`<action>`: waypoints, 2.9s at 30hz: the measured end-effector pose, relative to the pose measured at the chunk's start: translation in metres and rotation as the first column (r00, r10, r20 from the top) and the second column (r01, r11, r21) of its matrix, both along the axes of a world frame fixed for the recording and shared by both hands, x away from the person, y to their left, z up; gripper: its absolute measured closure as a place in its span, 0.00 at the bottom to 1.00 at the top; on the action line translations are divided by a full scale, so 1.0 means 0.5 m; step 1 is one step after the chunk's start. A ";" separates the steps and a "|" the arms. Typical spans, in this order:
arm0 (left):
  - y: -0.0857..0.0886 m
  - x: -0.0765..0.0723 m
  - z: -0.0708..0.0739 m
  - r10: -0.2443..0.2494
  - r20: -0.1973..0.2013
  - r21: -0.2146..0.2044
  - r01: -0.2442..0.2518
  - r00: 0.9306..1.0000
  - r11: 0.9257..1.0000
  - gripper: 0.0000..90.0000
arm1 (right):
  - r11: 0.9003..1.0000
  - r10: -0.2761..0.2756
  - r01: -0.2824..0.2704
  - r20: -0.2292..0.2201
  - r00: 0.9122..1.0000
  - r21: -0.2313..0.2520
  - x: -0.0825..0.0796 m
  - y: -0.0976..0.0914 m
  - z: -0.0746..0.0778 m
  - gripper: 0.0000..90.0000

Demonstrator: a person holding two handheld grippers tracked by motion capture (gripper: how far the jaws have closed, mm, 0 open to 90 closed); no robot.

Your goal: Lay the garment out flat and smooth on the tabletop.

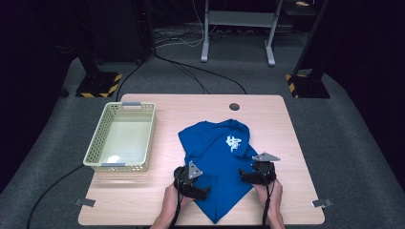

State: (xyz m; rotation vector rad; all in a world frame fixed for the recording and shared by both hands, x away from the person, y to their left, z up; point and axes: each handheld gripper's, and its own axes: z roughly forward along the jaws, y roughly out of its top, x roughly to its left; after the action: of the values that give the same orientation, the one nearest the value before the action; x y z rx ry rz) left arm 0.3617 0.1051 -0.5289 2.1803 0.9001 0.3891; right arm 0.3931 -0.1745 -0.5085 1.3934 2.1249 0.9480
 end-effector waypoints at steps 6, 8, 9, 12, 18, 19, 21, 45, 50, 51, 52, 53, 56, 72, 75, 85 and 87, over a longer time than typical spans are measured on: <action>0.000 0.000 0.000 0.000 0.000 0.000 0.000 1.000 1.000 0.07 | 1.000 -0.019 0.019 -0.006 1.000 -0.002 0.068 0.017 0.020 0.35; 0.000 0.000 0.000 0.001 0.000 -0.001 -0.001 1.000 1.000 0.07 | 0.999 -0.031 0.030 -0.017 0.999 -0.016 0.087 0.021 0.017 0.41; 0.000 0.000 0.000 0.001 -0.001 -0.001 -0.001 1.000 1.000 0.07 | 0.999 -0.043 0.042 -0.032 0.999 -0.022 0.096 0.022 0.014 0.44; 0.000 0.000 0.000 0.000 -0.001 -0.001 0.000 1.000 1.000 0.07 | 0.998 -0.057 0.055 -0.057 0.997 -0.041 0.113 0.023 0.003 0.55; -0.001 0.000 0.000 0.003 -0.001 -0.003 -0.003 1.000 1.000 0.07 | 0.997 -0.070 0.068 -0.053 0.996 -0.034 0.120 0.017 0.001 0.85; -0.001 0.000 0.000 0.003 -0.001 -0.004 -0.003 1.000 1.000 0.07 | 0.997 -0.072 0.071 -0.050 0.996 -0.034 0.121 0.015 0.001 0.90; -0.001 0.000 0.000 0.003 -0.001 -0.004 -0.003 1.000 1.000 0.07 | 0.996 -0.077 0.076 -0.043 0.996 -0.041 0.123 0.009 0.007 0.94; 0.000 0.001 0.000 0.001 -0.001 -0.001 -0.001 1.000 1.000 0.07 | 0.943 -0.306 0.289 -0.090 0.948 -0.165 0.233 -0.160 0.048 0.76; 0.000 0.000 0.000 0.002 -0.001 -0.002 -0.002 1.000 1.000 0.07 | 0.936 -0.341 0.333 -0.058 0.938 -0.113 0.206 -0.178 0.061 0.61; 0.000 0.000 0.000 0.002 -0.001 -0.003 -0.002 1.000 1.000 0.07 | 0.941 -0.329 0.324 -0.046 0.943 -0.096 0.198 -0.174 0.066 0.57; 0.000 0.000 0.000 0.002 -0.001 -0.003 -0.002 1.000 1.000 0.07 | 0.946 -0.315 0.311 -0.035 0.948 -0.090 0.191 -0.167 0.069 0.52; 0.000 0.001 0.000 0.002 0.000 -0.003 -0.002 1.000 1.000 0.07 | 0.952 -0.296 0.292 -0.033 0.955 -0.095 0.187 -0.157 0.070 0.49; -0.001 0.000 0.000 0.003 -0.001 -0.005 -0.003 1.000 1.000 0.07 | 0.959 -0.261 0.255 -0.033 0.965 -0.120 0.185 -0.132 0.058 0.42; 0.000 0.000 0.000 0.002 0.000 -0.002 -0.002 1.000 1.000 0.07 | 0.912 -0.388 0.365 -0.106 0.916 -0.186 0.222 -0.185 0.009 0.27; 0.000 0.000 0.000 0.003 0.000 -0.004 -0.003 1.000 1.000 0.07 | 0.917 -0.386 0.370 -0.099 0.917 -0.152 0.216 -0.189 0.019 0.22; 0.000 0.000 0.000 0.001 0.001 -0.001 -0.001 1.000 1.000 0.07 | 0.993 -0.114 0.115 -0.048 0.992 0.025 0.135 -0.085 0.050 0.06; 0.000 0.000 0.000 0.002 0.000 -0.001 -0.002 1.000 1.000 0.07 | 0.997 -0.071 0.072 -0.057 0.996 0.022 0.123 -0.059 0.034 0.03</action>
State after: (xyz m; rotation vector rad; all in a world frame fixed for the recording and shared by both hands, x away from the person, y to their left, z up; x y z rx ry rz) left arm 0.3617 0.1050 -0.5289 2.1786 0.9021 0.3897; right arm 0.4548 -0.2039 -0.4913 1.5144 2.0955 0.9192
